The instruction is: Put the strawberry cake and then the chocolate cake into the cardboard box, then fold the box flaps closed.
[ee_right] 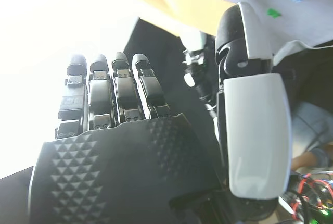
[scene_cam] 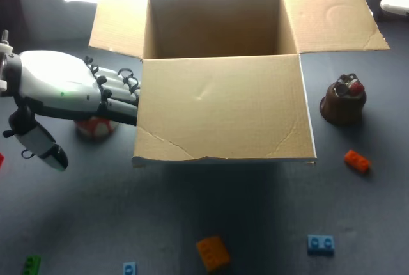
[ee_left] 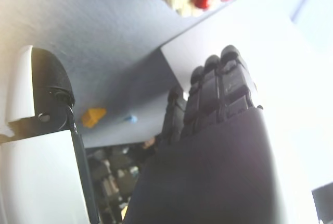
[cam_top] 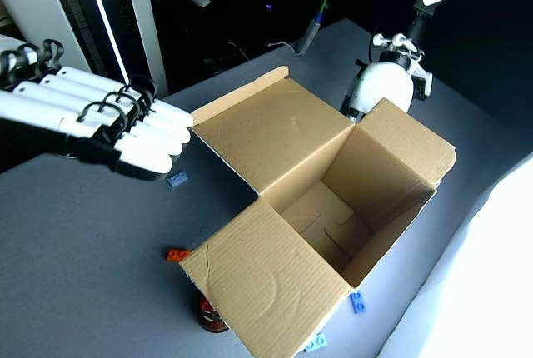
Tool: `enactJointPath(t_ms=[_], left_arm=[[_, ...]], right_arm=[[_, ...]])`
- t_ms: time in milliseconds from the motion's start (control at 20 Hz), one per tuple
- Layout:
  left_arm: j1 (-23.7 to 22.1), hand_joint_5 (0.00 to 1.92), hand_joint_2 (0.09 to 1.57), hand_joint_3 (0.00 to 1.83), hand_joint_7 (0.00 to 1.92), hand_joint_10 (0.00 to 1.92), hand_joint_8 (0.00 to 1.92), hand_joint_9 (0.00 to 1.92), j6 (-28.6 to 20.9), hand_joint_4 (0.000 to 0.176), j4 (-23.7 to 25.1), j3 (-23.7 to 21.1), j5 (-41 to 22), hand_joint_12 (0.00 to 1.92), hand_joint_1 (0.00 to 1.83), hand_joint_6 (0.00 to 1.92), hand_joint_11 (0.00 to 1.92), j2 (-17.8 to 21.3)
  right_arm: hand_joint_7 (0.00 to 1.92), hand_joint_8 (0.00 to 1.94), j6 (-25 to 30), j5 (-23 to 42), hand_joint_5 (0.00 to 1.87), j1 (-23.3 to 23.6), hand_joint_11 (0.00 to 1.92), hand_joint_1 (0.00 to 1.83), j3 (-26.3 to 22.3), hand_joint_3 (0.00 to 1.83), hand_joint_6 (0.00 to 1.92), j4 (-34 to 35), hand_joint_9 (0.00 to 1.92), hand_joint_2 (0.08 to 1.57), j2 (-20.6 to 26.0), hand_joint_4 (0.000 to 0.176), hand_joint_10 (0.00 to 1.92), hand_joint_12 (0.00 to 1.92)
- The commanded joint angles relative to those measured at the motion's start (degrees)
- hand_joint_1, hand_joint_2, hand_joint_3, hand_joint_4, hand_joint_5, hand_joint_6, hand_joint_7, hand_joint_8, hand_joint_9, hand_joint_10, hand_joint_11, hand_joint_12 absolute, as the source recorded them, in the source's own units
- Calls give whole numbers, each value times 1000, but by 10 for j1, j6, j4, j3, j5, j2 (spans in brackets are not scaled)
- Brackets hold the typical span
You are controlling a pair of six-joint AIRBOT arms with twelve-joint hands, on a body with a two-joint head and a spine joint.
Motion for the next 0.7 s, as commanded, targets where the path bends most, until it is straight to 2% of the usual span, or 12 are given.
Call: enactJointPath(t_ms=[0, 100, 250, 300, 500, 650], left_arm=[[-6, 0, 908, 0, 0, 0, 0, 0, 2, 83, -48, 12, 51, 0, 1215, 0, 0, 3], [-11, 0, 909, 0, 0, 0, 0, 0, -4, 82, -61, 15, 32, 0, 1205, 0, 0, 9], [-19, 0, 903, 0, 0, 0, 0, 0, -8, 76, -67, 3, 6, 0, 1188, 0, 0, 31], [-20, 0, 904, 0, 0, 0, 0, 0, -8, 79, -67, 1, -2, 0, 1174, 0, 0, 37], [-18, 0, 904, 0, 0, 0, 0, 0, -8, 73, -61, 6, -20, 0, 1180, 0, 0, 50], [-14, 0, 914, 2, 0, 0, 0, 0, -8, 72, -55, 13, -15, 0, 1174, 0, 0, 50]], right_arm=[[38, 3, 6, 17, 22, 3, 0, 644, 3, 0, 3, 30, 32, 1067, 2, 0, 4, 81], [16, 4, 36, -11, 14, 4, 0, 633, 4, 3, 6, 43, 15, 1078, 1, 0, 4, 13], [17, 5, 36, -23, 0, 3, 2, 612, 7, 5, 0, 113, 17, 1083, 0, 0, 5, 8], [17, 5, 44, -23, 1, 3, 8, 620, 7, 3, 0, 119, 17, 1081, -1, 0, 5, 13], [24, 4, 81, -37, 15, 3, 8, 608, 6, 4, 4, 119, 14, 1083, -8, 0, 3, 31], [21, 1, 94, -75, 28, 7, 0, 634, 6, 0, 6, 119, 28, 1072, -15, 0, 6, 276]])
